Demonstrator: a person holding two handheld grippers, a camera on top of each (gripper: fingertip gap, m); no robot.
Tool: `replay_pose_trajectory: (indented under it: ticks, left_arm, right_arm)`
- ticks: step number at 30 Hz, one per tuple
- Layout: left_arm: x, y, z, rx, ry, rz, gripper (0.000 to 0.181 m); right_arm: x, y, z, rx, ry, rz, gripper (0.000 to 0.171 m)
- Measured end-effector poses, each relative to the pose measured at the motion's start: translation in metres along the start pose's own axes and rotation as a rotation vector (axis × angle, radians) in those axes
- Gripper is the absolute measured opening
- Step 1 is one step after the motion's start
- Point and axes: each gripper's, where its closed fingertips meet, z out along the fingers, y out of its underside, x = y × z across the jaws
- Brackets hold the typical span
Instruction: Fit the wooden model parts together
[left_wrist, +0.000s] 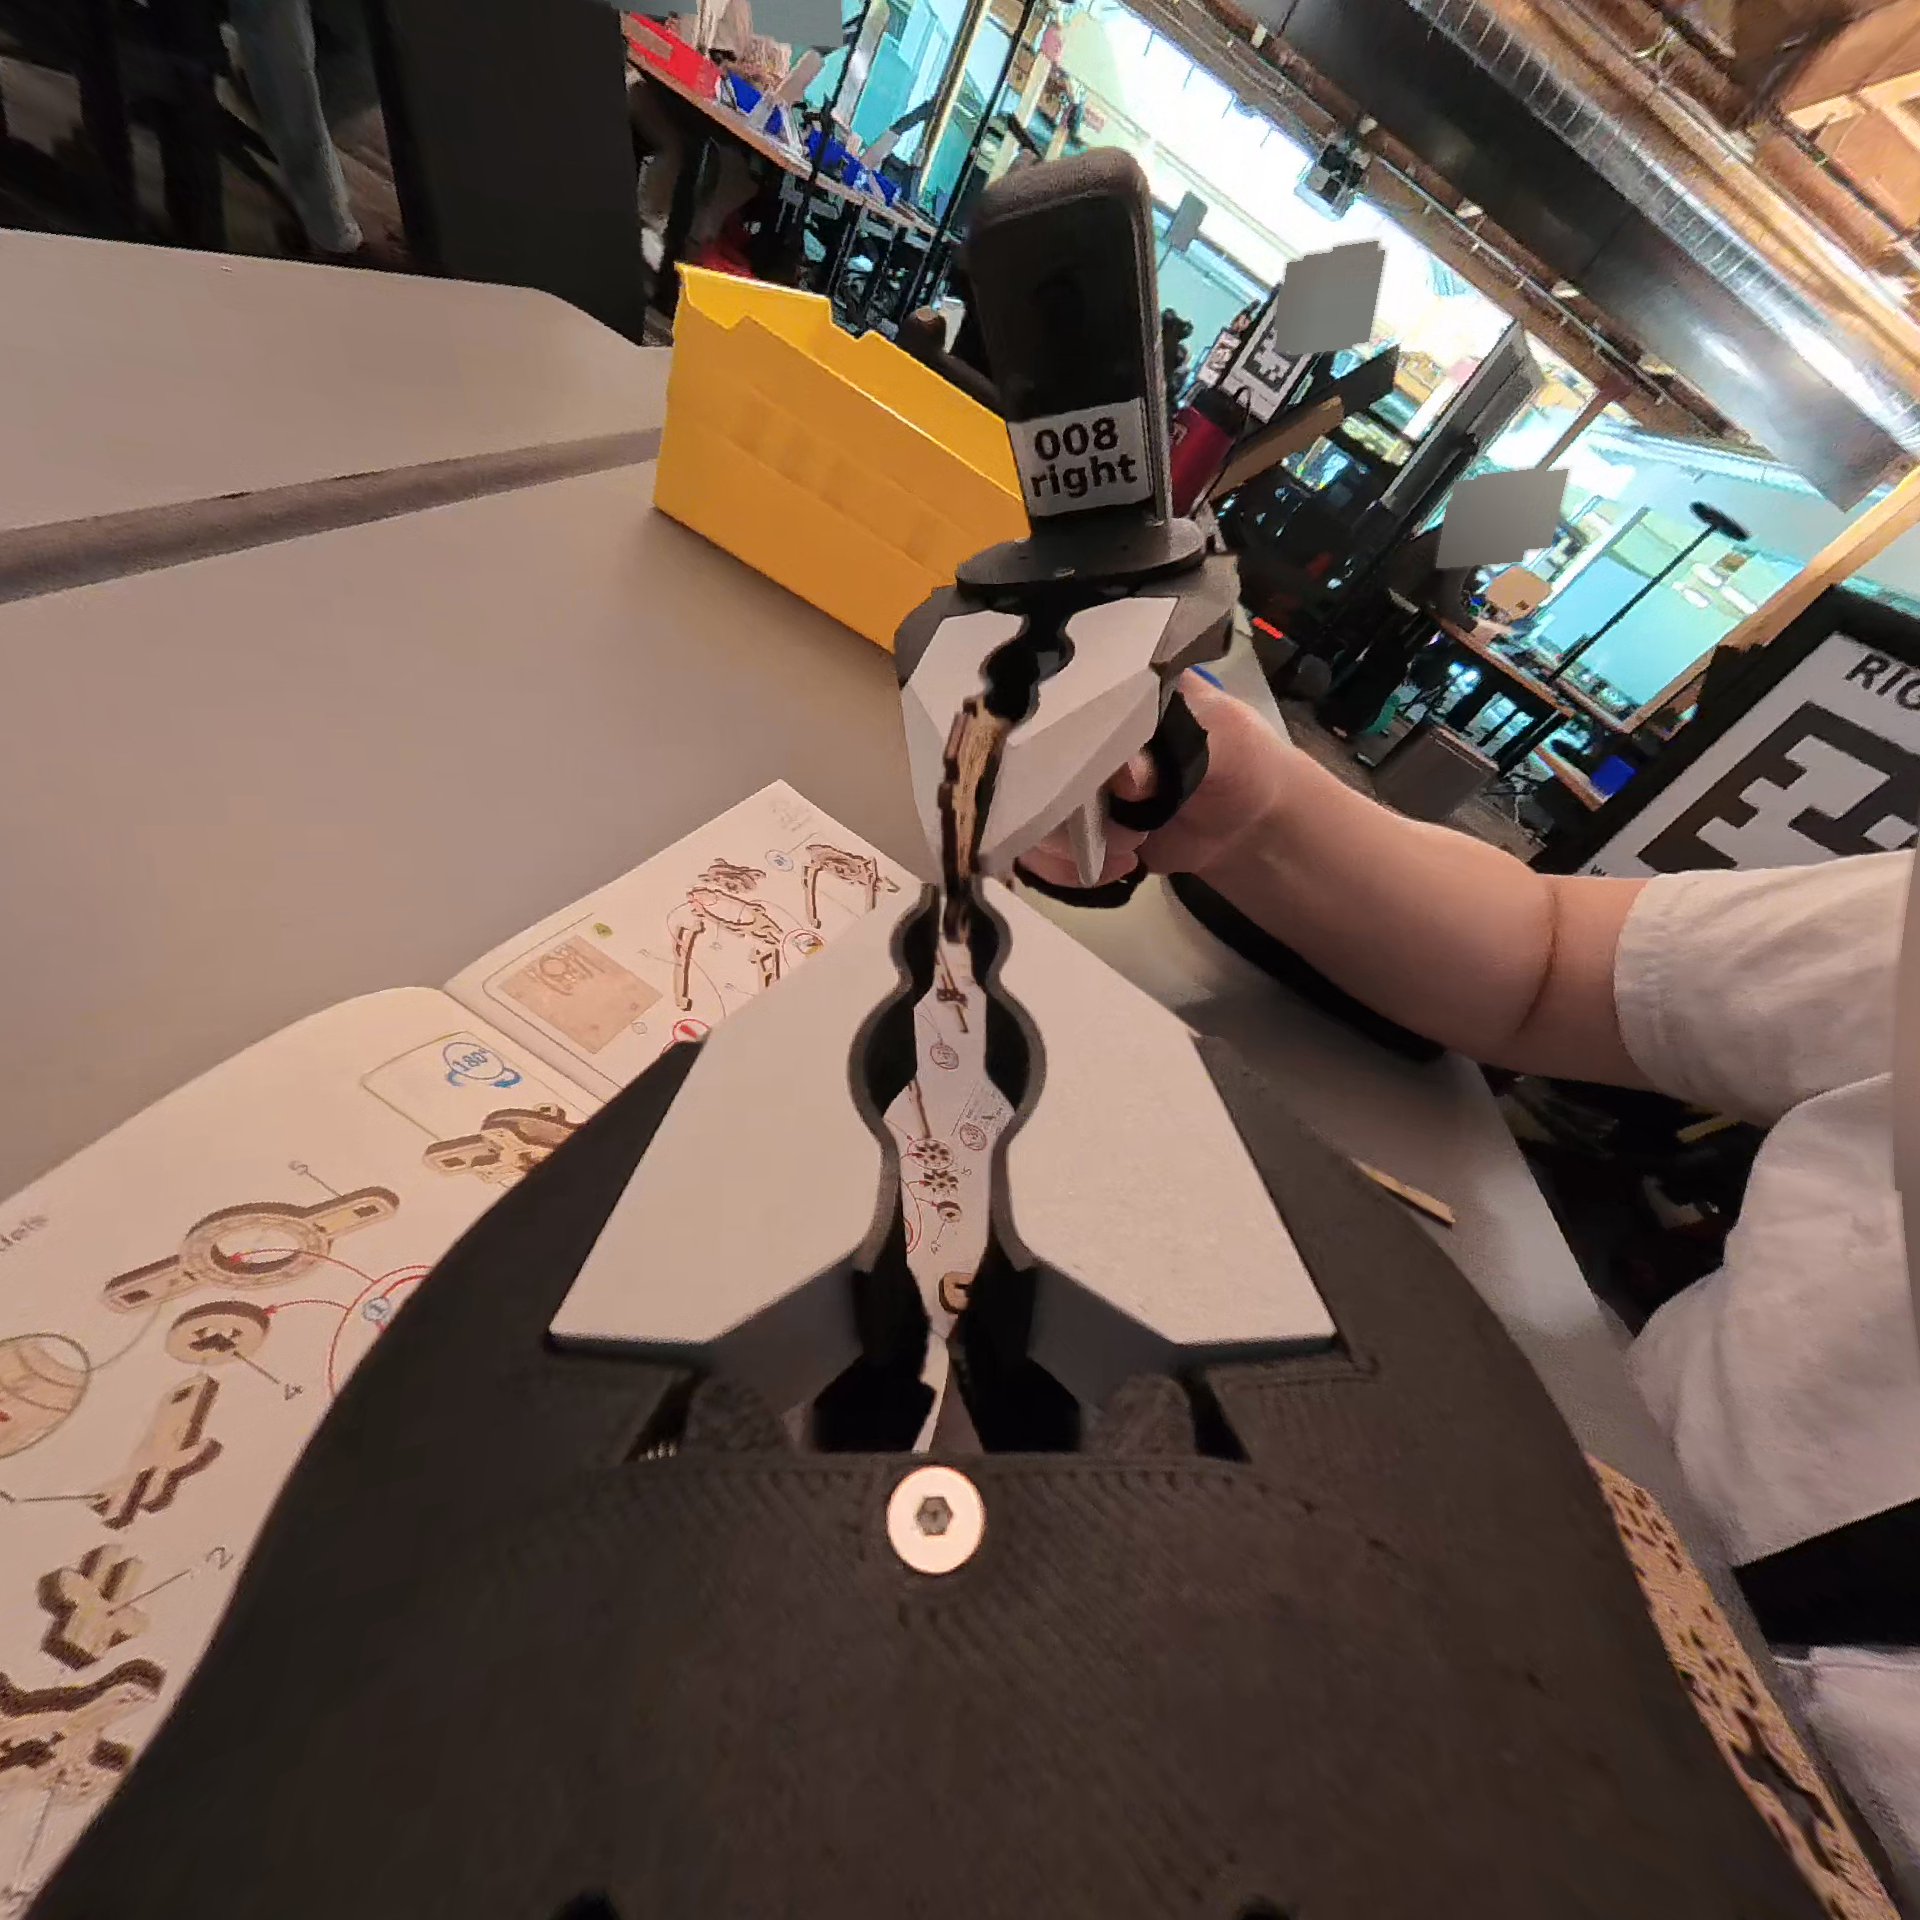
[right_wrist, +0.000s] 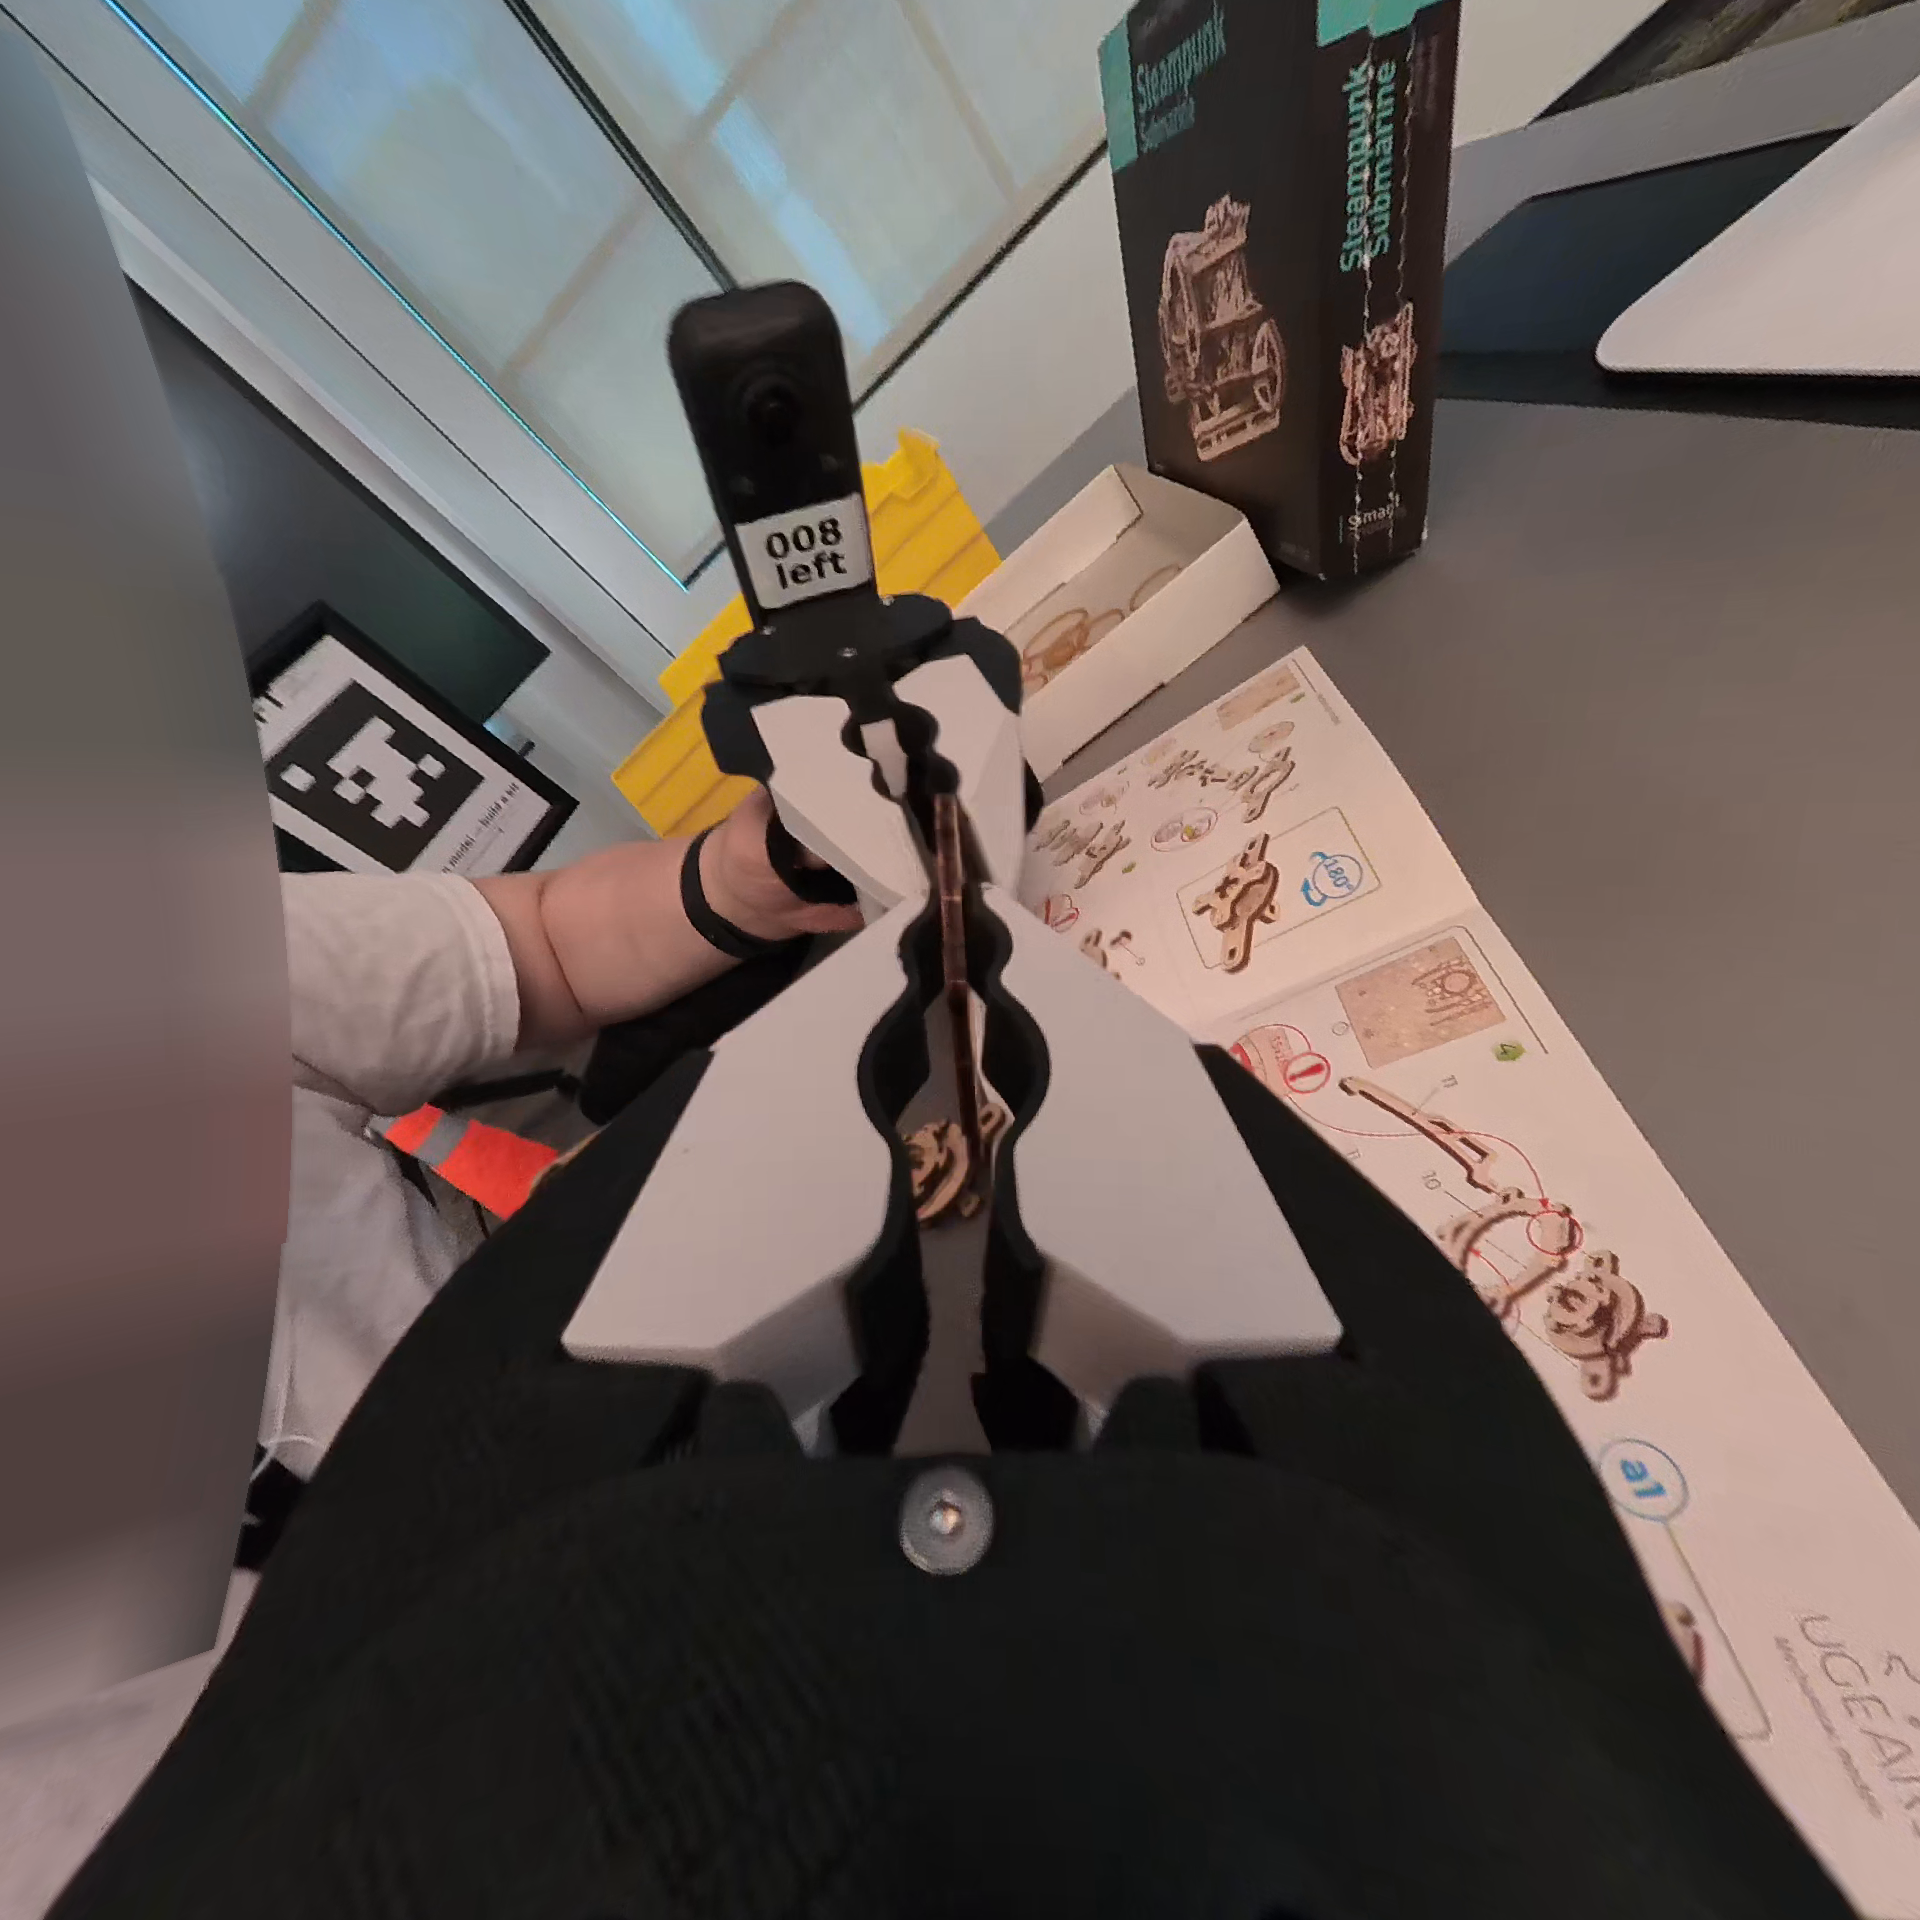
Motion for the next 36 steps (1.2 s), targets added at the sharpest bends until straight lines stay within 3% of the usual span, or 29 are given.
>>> replay_pose_trajectory:
  ticks: [2, 10, 18, 36]
  left_arm:
    - [-0.001, -0.001, 0.0, 0.012, 0.023, -0.054, 0.009]
    - [0.009, 0.0, 0.004, 0.028, 0.124, -0.144, 0.001]
    - [0.011, -0.002, 0.0, 0.012, 0.13, -0.11, 0.0]
    - [0.014, -0.005, -0.002, 0.019, 0.117, -0.037, 0.0]
  right_arm:
    - [-0.001, -0.005, -0.002, 0.028, -0.006, 0.003, 0.001]
    - [-0.005, -0.008, 0.0, 0.066, -0.045, 0.016, 0.001]
    - [-0.008, 0.002, 0.0, -0.019, -0.086, 0.016, 0.001]
    - [-0.012, -0.003, 0.001, 0.047, -0.168, 0.191, 0.003]
